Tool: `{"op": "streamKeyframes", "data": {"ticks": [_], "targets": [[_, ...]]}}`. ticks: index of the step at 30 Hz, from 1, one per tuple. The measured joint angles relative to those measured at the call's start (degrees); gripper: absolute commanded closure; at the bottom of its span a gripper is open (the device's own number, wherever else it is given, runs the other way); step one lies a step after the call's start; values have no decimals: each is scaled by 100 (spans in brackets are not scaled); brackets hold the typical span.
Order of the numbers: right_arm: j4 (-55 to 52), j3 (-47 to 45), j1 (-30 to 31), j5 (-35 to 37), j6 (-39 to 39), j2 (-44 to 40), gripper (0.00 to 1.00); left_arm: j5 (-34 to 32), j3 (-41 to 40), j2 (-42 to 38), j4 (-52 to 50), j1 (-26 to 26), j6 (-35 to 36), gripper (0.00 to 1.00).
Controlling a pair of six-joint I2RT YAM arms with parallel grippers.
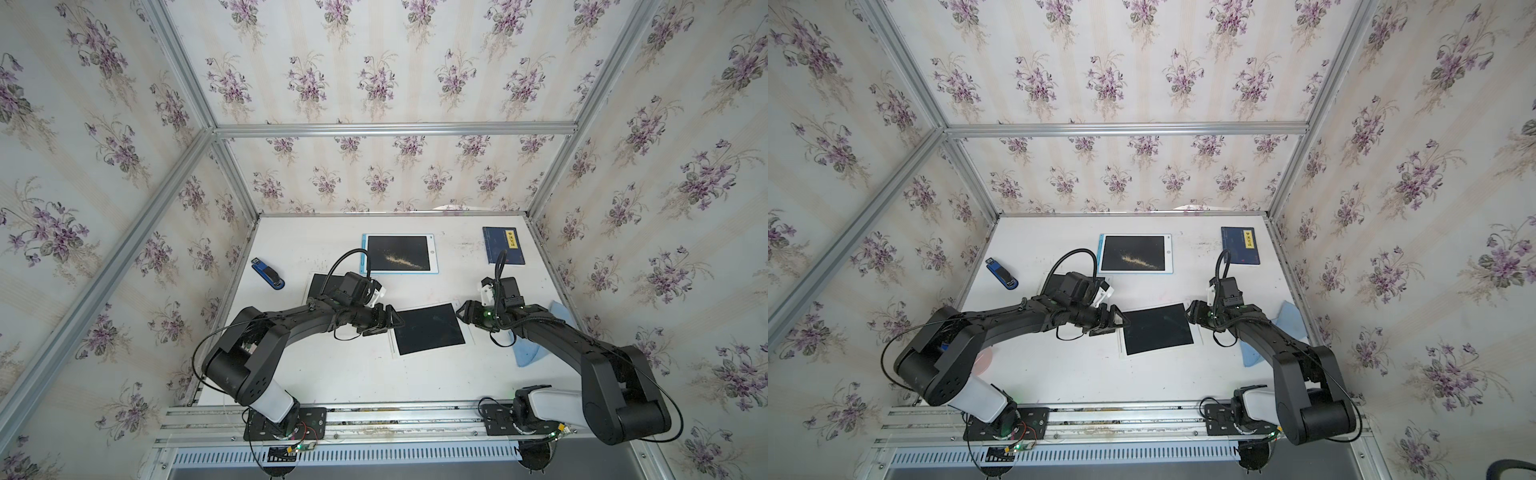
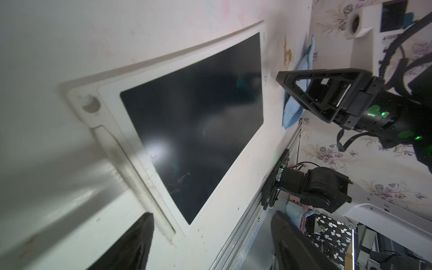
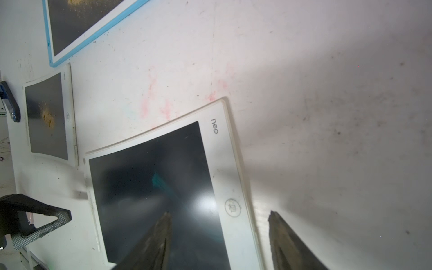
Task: Wipe the drawing tablet
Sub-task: Pick up the drawing tablet from the center of the board.
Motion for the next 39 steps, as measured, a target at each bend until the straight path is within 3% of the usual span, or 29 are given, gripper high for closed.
{"op": "streamKeyframes", "data": {"ticks": [7, 15, 17, 24, 28, 32, 39], "targets": [[463, -251, -2, -278, -15, 120, 34, -186, 17, 212, -551, 7, 44, 16], [1696, -590, -35, -721, 212, 387, 36, 822, -431, 675, 1113, 81, -905, 2], [1823, -623, -39, -638, 260, 393, 36, 946, -555, 713, 1504, 83, -1143, 15], [2103, -728, -11, -1126, 402, 518, 38, 715, -835, 629, 1980, 28, -1386, 23], [2385, -848, -7, -1425, 476, 603, 38, 404, -949, 404, 1958, 35, -1423, 33], [2472, -935, -4, -1567, 542, 573, 38, -57, -929, 212, 1569, 44, -1410, 48], [2457, -960, -4, -1611, 581, 540, 38, -837, -920, -118, 920, 87, -1305, 81]]}}
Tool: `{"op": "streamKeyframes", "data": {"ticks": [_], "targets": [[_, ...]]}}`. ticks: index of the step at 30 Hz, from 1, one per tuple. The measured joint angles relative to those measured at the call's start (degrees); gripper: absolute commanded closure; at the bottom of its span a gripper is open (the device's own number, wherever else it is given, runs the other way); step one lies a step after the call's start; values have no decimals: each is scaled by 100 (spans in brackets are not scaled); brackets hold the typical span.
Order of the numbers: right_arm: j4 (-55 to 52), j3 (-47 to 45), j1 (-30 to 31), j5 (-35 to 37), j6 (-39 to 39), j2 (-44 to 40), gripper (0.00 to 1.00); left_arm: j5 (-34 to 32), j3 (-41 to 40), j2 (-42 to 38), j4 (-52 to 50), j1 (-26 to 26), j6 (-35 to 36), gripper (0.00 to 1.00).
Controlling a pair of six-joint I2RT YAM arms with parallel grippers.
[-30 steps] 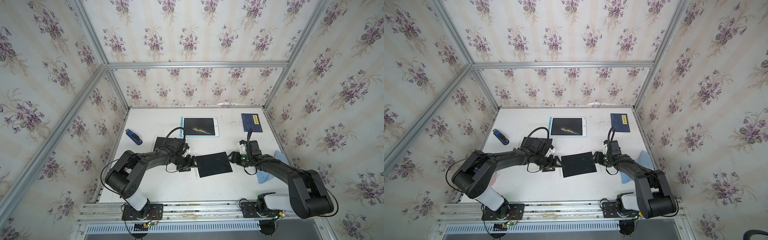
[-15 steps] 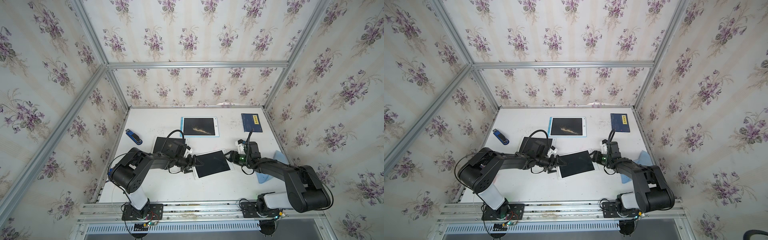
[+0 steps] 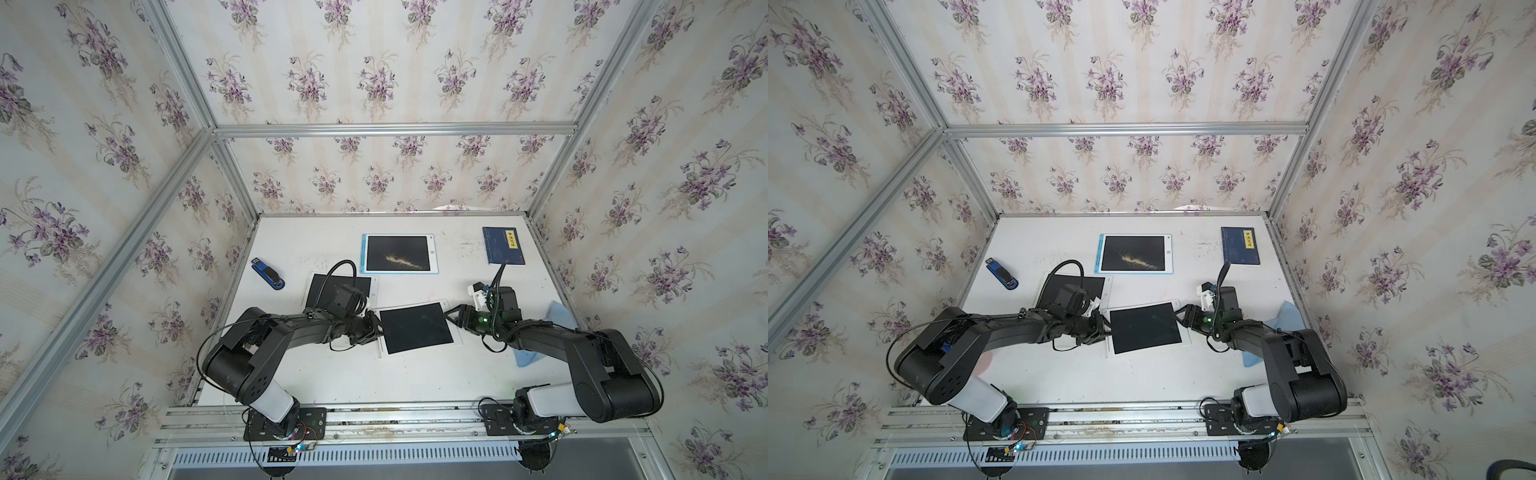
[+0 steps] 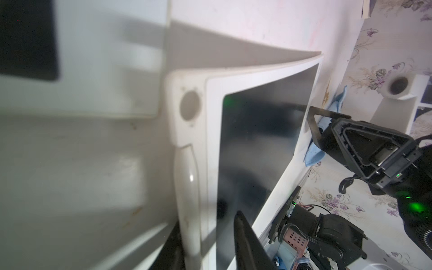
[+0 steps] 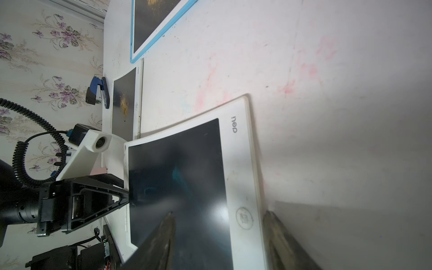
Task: Wipe the drawing tablet
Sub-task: Pick up the drawing tablet from the center of the board.
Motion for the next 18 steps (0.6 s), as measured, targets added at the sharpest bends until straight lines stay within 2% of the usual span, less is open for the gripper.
{"op": "streamKeyframes", "data": {"ticks": [5, 11, 18], "targets": [[61, -24, -9, 24, 0, -7, 38, 17, -2, -52, 61, 15, -17, 92], [238, -149, -26, 127, 7, -116, 39, 153, -129, -179, 507, 20, -133, 100], [7, -229, -33, 179, 63, -466, 39, 612, -474, -463, 1539, 136, -199, 100]]}}
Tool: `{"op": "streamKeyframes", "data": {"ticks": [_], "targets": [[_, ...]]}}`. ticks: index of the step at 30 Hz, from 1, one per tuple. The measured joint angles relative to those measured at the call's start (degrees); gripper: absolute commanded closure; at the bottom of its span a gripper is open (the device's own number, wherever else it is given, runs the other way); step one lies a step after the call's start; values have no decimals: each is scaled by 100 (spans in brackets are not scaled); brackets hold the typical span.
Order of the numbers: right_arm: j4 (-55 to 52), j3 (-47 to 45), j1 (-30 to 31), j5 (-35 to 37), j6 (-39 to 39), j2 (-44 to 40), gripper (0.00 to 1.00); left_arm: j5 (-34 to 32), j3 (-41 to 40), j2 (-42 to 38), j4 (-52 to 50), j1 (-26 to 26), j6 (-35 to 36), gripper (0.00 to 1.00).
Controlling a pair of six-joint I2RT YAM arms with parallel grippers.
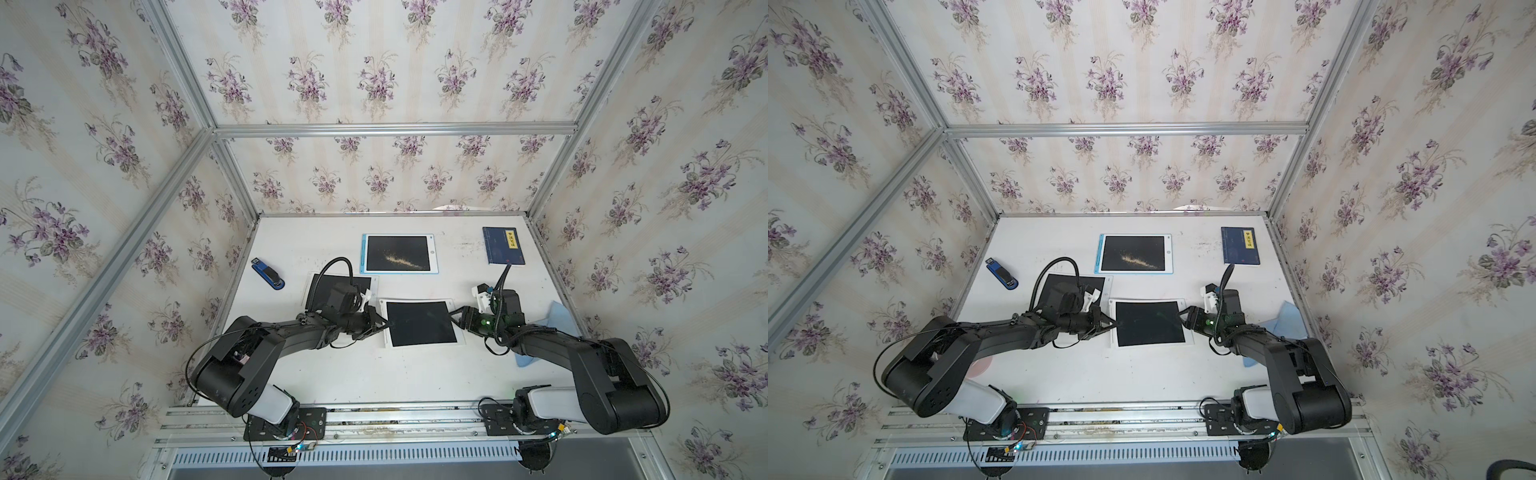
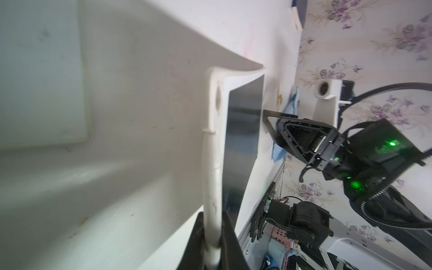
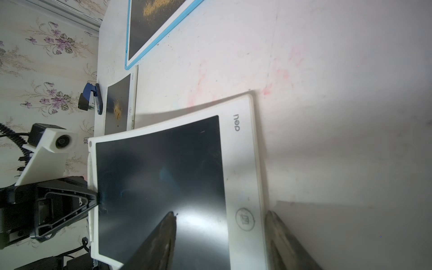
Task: Wipe the drawing tablet
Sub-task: Pick up the drawing tablet from the center of the board.
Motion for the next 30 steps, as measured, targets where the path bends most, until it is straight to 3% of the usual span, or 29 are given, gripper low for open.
{"op": "streamKeyframes", "data": {"ticks": [5, 12, 20, 24, 30], "targets": [[-490, 107, 0, 4, 39, -667, 39, 616, -208, -157, 1147, 236, -20, 100], [-1054, 494, -4, 476, -50, -2400, 37, 1506, -297, -476, 2350, 704, 24, 100], [-909, 546, -776, 160, -61, -3250, 38, 2127, -341, -1307, 2695, 1456, 87, 100], [138, 275, -1384, -831, 332, -2739, 43, 2326, -369, -1803, 2570, 1722, 197, 100], [3296, -649, -1451, -2234, 2138, -1681, 42, 2538, -564, -2135, 2927, 1735, -63, 100]]}}
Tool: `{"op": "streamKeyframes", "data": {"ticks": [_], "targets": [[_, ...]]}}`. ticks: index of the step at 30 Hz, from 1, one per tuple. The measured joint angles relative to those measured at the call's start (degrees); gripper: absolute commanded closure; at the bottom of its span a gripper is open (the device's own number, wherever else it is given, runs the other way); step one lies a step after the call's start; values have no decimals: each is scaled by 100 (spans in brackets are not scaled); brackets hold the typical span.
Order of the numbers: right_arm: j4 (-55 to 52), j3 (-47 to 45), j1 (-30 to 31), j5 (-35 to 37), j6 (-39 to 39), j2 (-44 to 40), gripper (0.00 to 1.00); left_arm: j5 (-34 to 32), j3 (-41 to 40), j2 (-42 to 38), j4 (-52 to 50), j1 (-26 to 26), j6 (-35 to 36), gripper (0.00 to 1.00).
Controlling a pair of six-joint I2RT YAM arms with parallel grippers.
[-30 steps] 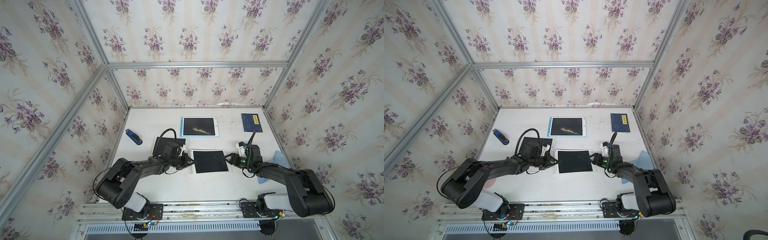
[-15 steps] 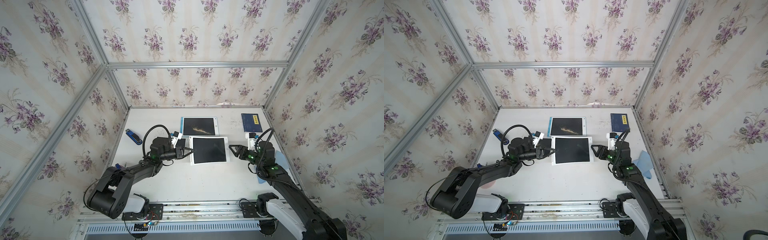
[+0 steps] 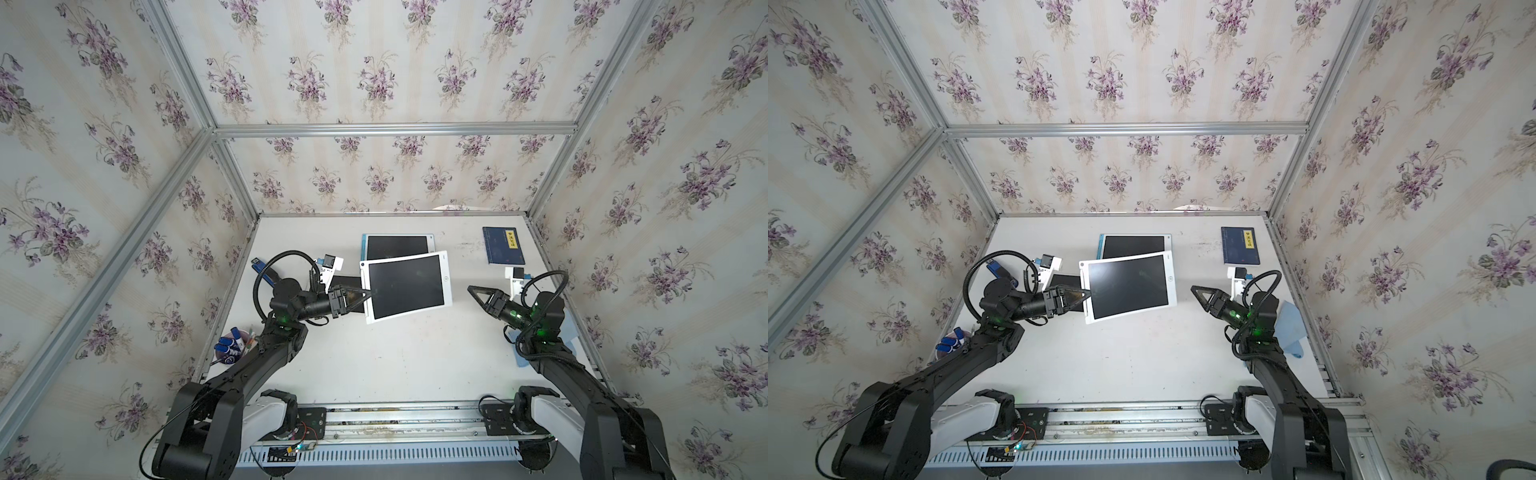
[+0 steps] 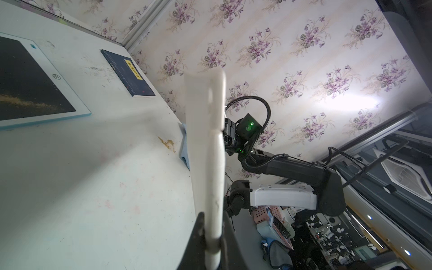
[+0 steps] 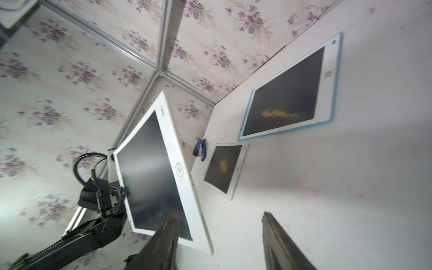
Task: Wipe the drawing tablet
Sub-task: Pick up the drawing tablet from the center of the board.
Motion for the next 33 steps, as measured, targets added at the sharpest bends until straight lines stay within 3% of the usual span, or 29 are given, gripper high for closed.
{"op": "streamKeyframes", "data": {"ticks": [4, 7, 24, 33], "targets": [[1930, -131, 149, -420, 914, 413, 42, -9, -33, -22, 339, 11, -302, 100], [2651, -118, 306, -612, 1189, 511, 42, -7, -33, -31, 555, 9, -483, 100], [3257, 269, 669, -413, 1156, 1537, 47, 87, 70, -17, 883, -90, -903, 100], [4282, 389, 723, -420, 1838, 2343, 55, 120, 116, 162, 1012, -208, -929, 100]]}}
